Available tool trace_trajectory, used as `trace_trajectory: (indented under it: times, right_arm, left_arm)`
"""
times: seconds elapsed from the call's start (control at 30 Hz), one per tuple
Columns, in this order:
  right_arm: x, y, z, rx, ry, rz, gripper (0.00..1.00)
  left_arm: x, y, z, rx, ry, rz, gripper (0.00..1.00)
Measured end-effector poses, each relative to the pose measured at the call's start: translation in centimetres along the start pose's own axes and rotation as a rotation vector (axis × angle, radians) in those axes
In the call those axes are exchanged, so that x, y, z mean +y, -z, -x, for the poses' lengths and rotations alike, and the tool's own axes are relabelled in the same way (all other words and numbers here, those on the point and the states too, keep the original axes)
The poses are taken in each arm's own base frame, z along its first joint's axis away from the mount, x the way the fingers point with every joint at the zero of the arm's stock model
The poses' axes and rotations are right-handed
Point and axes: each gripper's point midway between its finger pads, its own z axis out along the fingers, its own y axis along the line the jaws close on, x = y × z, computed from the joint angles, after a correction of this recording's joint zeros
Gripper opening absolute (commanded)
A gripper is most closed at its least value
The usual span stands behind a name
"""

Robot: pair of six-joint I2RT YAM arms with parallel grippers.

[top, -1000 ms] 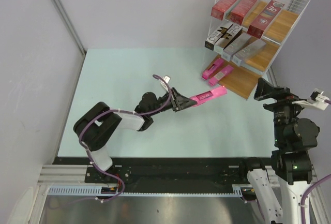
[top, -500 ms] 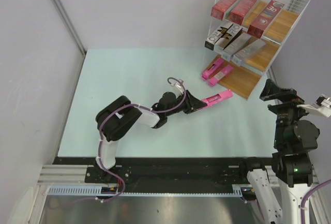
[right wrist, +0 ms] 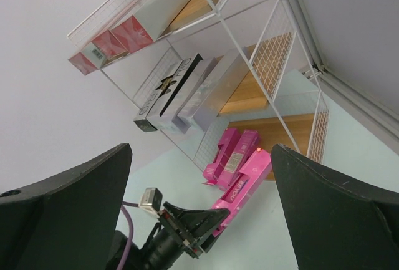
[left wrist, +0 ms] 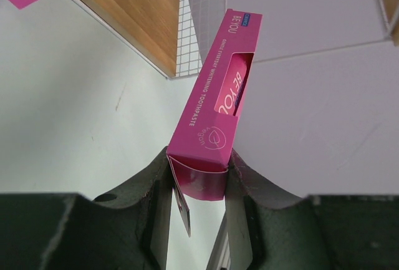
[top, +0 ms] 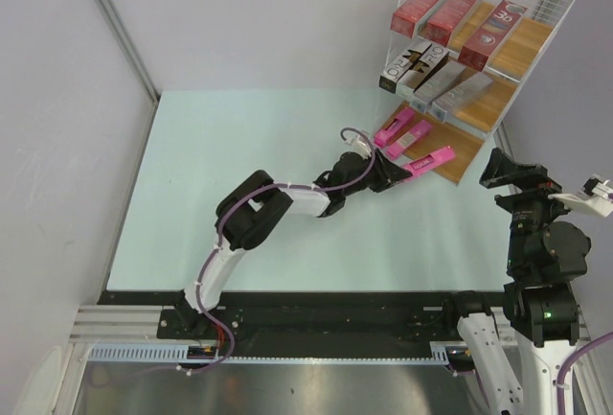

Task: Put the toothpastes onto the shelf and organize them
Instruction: Place the toothpaste on the shelf.

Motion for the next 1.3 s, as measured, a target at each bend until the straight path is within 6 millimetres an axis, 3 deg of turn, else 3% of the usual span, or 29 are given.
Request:
trace_trajectory:
  times: [0.27,0.5,1.0,1.3]
  right_arm:
    - [0.0,0.0,0.0,0.001,0.009,0.0,1.0]
    - [0.0,0.1,-0.1,0.007,0.028,0.007,1.0]
    - [0.0,0.6,0.1,-0.002,0.05,0.018,1.0]
    - [0.1,0.8,0.2,-0.003,0.057,0.023,1.0]
  left_arm:
    - [2.3,-4.5,-0.6,-0.031,0.056,0.069,0.21]
    - [4.2,-7.2,-0.3,-0.093,0.084,0.131,0.24]
    - [6.3,-10.8,1.6,-0.237,0.181,0.172,0.32]
    - [6.8,-10.8,3.0,-0.297,0.229,0.186,0.35]
